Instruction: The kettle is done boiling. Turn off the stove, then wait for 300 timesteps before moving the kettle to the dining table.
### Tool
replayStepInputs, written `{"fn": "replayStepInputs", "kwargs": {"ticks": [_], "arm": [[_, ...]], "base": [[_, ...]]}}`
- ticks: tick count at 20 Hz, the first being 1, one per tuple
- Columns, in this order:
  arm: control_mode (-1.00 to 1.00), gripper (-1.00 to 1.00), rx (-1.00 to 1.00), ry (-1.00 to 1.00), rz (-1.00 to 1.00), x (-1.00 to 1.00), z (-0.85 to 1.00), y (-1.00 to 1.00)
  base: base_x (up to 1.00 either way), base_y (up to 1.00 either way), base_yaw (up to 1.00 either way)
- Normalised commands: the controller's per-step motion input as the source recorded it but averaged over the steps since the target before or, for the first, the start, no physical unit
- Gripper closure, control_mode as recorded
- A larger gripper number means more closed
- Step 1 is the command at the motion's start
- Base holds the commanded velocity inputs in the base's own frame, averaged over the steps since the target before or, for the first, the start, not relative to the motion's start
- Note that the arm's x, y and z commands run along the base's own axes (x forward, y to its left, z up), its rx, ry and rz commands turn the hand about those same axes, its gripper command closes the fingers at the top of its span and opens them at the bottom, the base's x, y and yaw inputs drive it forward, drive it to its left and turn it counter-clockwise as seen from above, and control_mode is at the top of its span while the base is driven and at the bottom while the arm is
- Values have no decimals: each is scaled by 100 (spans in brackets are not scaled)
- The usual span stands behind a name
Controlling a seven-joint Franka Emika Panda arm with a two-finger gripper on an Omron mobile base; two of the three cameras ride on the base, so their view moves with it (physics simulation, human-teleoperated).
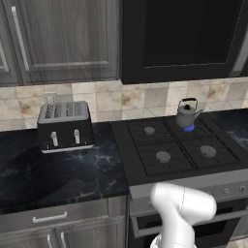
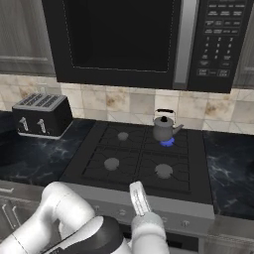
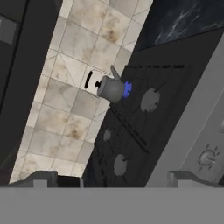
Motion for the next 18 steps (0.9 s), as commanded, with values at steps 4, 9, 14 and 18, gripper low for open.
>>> {"fn": "replayStepInputs", "kwargs": {"ticks": [4,9,14,18], "arm": [[-100,-100,21,0,-12,-5,-34,-25],[-100,-100,21,0,-11,0,-31,-20],[-100,-100,6,1,-2,0,-13,-14],[-100,-100,0,0,-1,4,-30,-6]], "base": [[0,0,0],[0,0,0],[0,0,0],[0,0,0]]}}
